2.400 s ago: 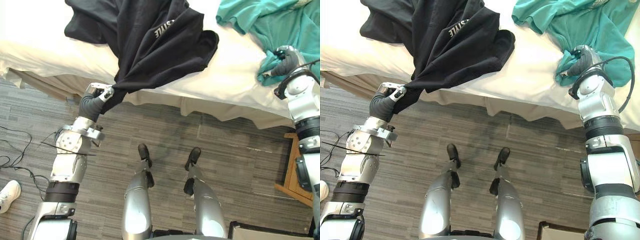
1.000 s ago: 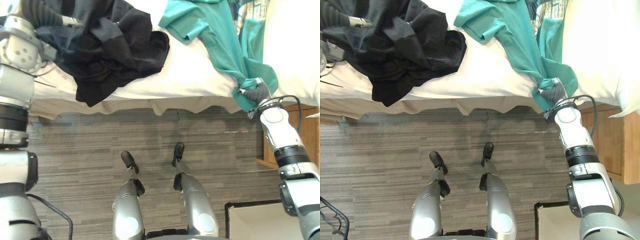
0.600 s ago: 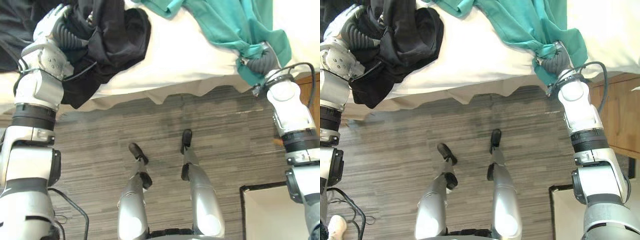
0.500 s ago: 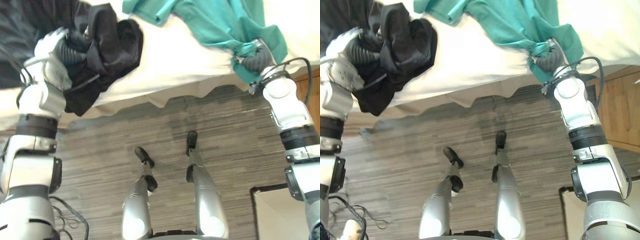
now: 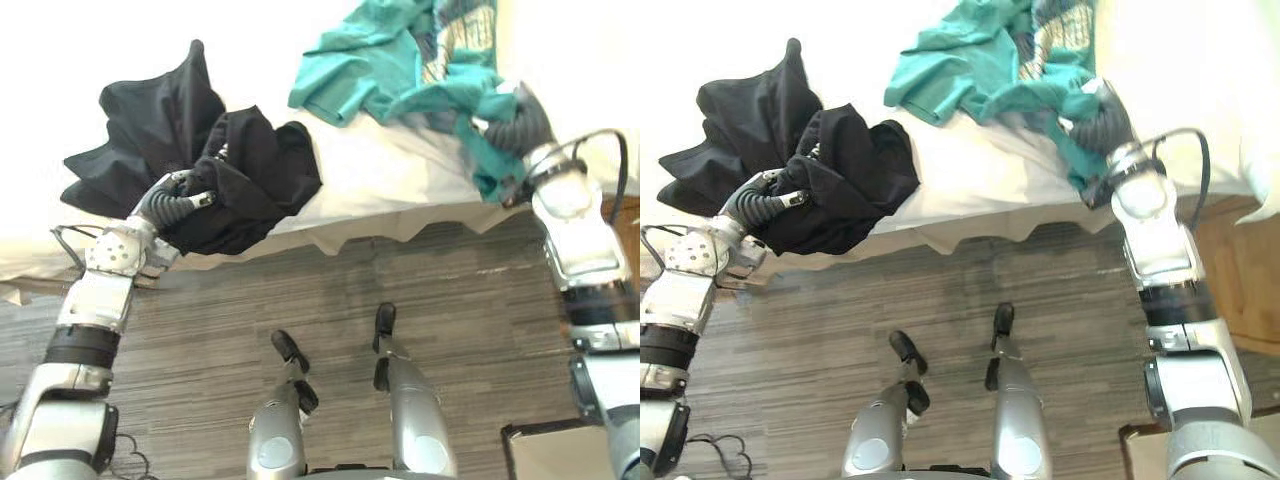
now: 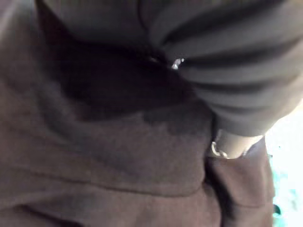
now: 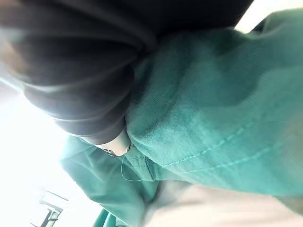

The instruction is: Tidy the bed and pick cloth on bed and put in laundry

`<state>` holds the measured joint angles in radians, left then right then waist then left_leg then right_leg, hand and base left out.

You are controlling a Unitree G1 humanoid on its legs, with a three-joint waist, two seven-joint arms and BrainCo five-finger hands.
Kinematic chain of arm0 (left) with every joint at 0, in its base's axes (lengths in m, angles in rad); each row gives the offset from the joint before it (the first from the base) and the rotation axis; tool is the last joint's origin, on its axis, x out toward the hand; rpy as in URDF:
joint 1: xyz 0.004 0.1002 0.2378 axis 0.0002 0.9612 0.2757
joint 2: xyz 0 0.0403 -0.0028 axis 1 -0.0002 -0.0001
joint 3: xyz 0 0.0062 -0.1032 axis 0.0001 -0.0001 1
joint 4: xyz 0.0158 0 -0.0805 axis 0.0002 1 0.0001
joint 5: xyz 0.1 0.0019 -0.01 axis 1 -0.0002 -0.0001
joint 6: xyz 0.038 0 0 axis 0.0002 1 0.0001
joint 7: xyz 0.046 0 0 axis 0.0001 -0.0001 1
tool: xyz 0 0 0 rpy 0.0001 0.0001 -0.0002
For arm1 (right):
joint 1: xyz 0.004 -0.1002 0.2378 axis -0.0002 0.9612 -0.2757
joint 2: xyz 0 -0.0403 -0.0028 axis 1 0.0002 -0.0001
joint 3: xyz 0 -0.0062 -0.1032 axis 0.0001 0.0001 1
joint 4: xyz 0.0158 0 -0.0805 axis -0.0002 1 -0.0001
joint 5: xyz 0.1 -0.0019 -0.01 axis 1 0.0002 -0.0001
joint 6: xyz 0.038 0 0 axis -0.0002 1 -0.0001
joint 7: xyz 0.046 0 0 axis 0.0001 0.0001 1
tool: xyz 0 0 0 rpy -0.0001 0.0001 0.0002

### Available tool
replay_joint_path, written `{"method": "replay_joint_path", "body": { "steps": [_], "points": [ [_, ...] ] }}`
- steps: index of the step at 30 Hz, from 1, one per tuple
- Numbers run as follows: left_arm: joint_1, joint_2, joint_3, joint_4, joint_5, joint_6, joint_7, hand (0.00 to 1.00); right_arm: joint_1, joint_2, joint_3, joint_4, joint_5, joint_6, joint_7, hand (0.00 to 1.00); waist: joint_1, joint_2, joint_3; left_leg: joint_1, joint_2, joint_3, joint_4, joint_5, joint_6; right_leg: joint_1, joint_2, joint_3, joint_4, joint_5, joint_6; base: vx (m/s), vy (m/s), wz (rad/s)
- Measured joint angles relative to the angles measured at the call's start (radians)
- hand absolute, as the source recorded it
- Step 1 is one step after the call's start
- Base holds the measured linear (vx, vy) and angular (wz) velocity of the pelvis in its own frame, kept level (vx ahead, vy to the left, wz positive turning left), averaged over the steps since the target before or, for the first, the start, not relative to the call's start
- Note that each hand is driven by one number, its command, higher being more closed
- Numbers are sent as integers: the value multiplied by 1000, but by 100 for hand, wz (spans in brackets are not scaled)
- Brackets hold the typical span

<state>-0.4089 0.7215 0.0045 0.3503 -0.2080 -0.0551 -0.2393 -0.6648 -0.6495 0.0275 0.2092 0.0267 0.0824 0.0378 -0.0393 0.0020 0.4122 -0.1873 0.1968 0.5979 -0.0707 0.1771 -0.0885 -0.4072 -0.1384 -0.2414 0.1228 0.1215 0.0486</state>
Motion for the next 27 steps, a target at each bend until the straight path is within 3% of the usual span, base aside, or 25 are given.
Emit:
{"method": "replay_joint_path", "body": {
  "steps": [1,4,8,10,14,19,25,27],
  "points": [
    [46,-34,20,-25,-53,-24,-1,100,59,13,-50,11,19,-6,-7,100,0,-6,3,14,-6,-22,0,-6,0,38,-2,-9,-26,8,8,82,29,29],
    [153,-107,99,-84,-142,-41,-33,100,164,51,-172,12,75,-43,-18,100,10,-15,2,50,-13,-40,2,-18,-2,110,-2,-30,-78,23,16,70,13,21],
    [283,-237,235,-342,-236,-73,-67,100,314,128,-310,-3,140,-120,-40,100,32,-16,-6,110,-23,-79,-14,-25,-3,213,3,-63,-131,27,23,63,-12,21],
    [343,-326,245,-460,-252,-89,-67,100,420,207,-339,-46,158,-138,-37,100,52,-16,-49,141,-27,-79,-22,-28,-3,252,4,-69,-153,28,24,82,-17,9],
    [461,-446,243,-519,-260,-90,-69,100,580,322,-339,-121,158,-165,-10,100,51,-14,-136,192,-29,-79,-23,-47,-8,318,8,-73,-183,26,27,88,-33,0],
    [606,-576,241,-622,-392,-104,-148,100,770,446,-340,-189,151,-194,48,100,43,-11,-211,235,-29,-72,-29,-65,-16,360,12,-62,-199,20,34,22,-21,-6],
    [703,-664,197,-653,-448,-106,-173,100,931,551,-273,-273,190,-218,141,100,13,10,-259,260,-29,-71,-31,-73,-22,394,13,-72,-220,12,39,-1,-3,-1],
    [744,-681,159,-652,-447,-87,-168,100,978,578,-210,-285,190,-231,164,100,-1,13,-273,274,-27,-75,-31,-74,-23,411,15,-79,-221,9,41,4,-24,4]
  ]
}}
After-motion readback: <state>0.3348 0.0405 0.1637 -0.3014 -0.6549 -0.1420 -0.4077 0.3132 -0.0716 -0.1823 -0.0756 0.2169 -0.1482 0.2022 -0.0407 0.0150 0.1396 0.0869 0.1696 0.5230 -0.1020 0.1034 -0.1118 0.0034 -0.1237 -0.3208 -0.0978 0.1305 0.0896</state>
